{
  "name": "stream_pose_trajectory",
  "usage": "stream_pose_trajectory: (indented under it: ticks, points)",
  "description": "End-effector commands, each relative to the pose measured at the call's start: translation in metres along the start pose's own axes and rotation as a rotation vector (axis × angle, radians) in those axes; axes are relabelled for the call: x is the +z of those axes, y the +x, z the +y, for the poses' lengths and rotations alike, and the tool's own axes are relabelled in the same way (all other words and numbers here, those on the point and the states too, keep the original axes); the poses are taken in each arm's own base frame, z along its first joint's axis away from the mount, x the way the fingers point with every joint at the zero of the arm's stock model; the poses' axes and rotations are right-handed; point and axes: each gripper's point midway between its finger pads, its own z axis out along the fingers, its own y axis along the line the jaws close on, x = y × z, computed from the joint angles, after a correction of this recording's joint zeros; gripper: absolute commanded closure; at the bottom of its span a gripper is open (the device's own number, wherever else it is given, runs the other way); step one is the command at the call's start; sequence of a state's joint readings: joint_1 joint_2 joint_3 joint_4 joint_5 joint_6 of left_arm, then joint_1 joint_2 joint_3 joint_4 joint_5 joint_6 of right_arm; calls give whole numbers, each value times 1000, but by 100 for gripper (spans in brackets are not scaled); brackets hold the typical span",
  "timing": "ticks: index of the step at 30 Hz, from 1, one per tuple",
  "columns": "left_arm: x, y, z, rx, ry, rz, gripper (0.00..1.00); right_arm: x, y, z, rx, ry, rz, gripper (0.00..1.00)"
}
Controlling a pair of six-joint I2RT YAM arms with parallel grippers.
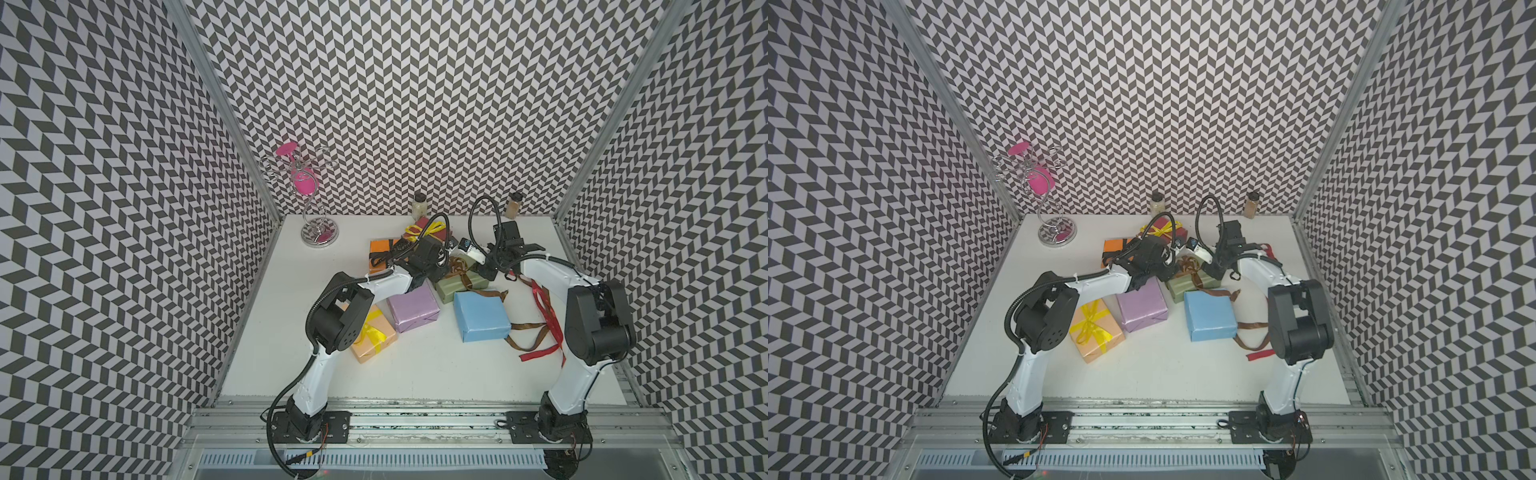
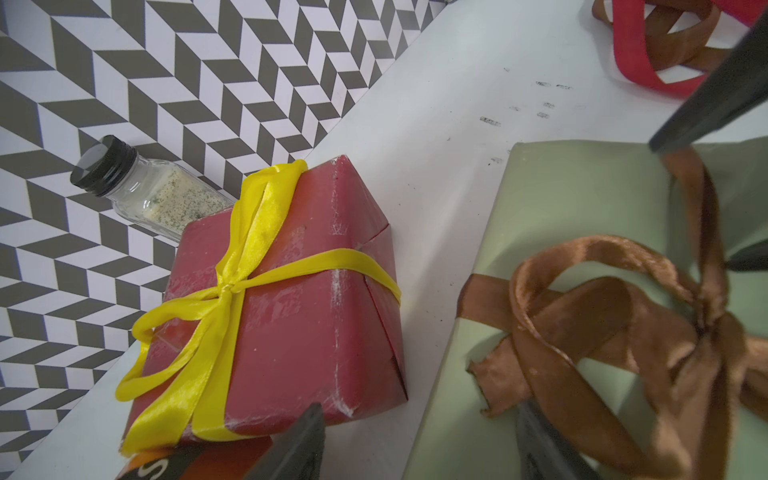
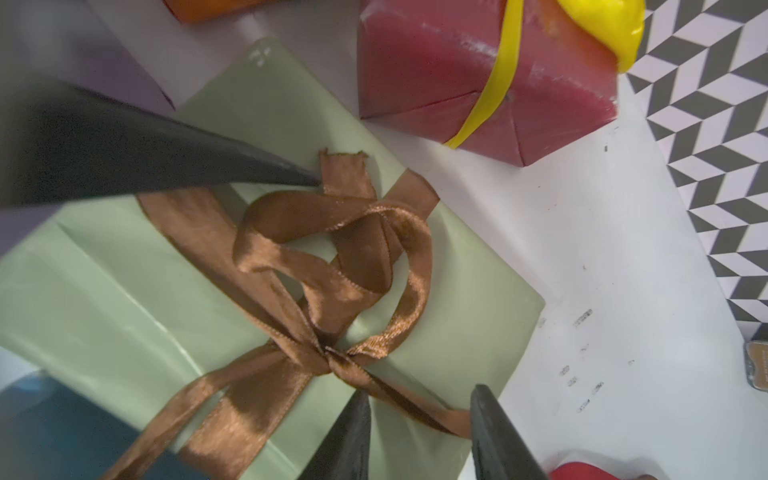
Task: Untie the ribbon bows on the gift boxes
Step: Untie the ribbon from the gift box.
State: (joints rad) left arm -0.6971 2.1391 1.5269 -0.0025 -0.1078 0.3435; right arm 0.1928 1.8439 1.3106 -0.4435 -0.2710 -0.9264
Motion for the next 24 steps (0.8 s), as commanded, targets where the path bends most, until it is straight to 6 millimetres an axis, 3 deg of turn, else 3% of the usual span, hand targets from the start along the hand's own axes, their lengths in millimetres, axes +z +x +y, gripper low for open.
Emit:
stream_pose_trajectory:
  ticks: [1,8,17,21,24]
  points:
    - [-4,23,-8,26,44,72,27,4,-4,0,-42,-34,-29,60]
    - [-2,25,-8,24,44,78,27,11,-4,9,-31,-94,-45,64]
    - [-1,29,-9,26,43,88,27,13,-10,9,49,-184,-71,89]
    - [-2,31,-9,27,43,92,27,7,-11,-7,146,-191,-105,96]
    - [-3,32,-9,26,43,90,27,-11,-10,-32,236,-154,-170,99]
